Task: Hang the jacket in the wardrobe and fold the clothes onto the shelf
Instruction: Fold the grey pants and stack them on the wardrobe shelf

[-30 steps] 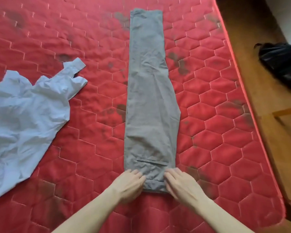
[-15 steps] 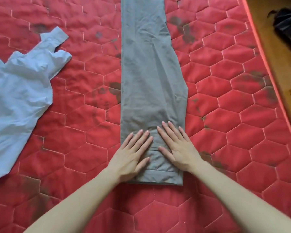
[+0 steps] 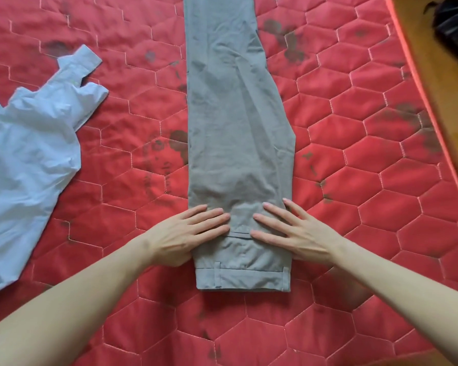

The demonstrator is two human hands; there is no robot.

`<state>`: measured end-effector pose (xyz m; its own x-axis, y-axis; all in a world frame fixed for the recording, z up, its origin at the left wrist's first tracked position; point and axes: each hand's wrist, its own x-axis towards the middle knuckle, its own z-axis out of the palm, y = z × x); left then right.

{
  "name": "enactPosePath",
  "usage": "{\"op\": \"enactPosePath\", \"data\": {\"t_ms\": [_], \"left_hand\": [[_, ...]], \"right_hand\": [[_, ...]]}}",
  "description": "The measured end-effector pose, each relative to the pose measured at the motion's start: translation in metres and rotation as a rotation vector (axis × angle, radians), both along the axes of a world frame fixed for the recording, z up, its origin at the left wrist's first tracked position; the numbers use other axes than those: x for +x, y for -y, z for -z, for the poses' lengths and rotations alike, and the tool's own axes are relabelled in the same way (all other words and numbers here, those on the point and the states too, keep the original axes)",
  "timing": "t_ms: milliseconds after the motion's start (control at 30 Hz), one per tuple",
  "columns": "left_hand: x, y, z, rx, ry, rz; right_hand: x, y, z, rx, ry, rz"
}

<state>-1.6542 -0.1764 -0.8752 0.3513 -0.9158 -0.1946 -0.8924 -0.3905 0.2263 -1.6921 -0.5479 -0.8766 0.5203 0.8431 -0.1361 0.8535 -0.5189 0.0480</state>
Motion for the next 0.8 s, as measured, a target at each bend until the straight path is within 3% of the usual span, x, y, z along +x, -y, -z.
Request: {"op": "enactPosePath", "data": {"t_ms": [167, 367, 467, 600, 733, 800], "left_hand": [[-0.007, -0.001, 0.004, -0.04, -0.079, -0.066], [-0.028, 0.0, -0.004, -0.124, -0.277, -0.235], [-0.042, -0.003, -0.013, -0.284, -0.457, -0.418], [-0.055, 0.003, -0.026, -0.402, -0.587, -0.745], [-0.043, 0.018, -0.024, -0.364, -0.471, -1.02], [-0.029, 0.026, -0.027, -0.359, -0.482, -1.151]], "right_hand": [[-0.005, 0.0, 0.001, 0.087, -0.017, 0.058], [-0.004, -0.004, -0.017, 0.353, -0.248, 0.203], [-0.011, -0.002, -0.018, 0.524, -0.465, 0.369], [-0.023, -0.016, -0.013, 0.693, -0.436, 0.516], [-0.02, -0.037, -0.009, 0.878, -0.546, 0.94], [-0.008, -0.049, -0.016, 0.862, -0.588, 1.149]]}}
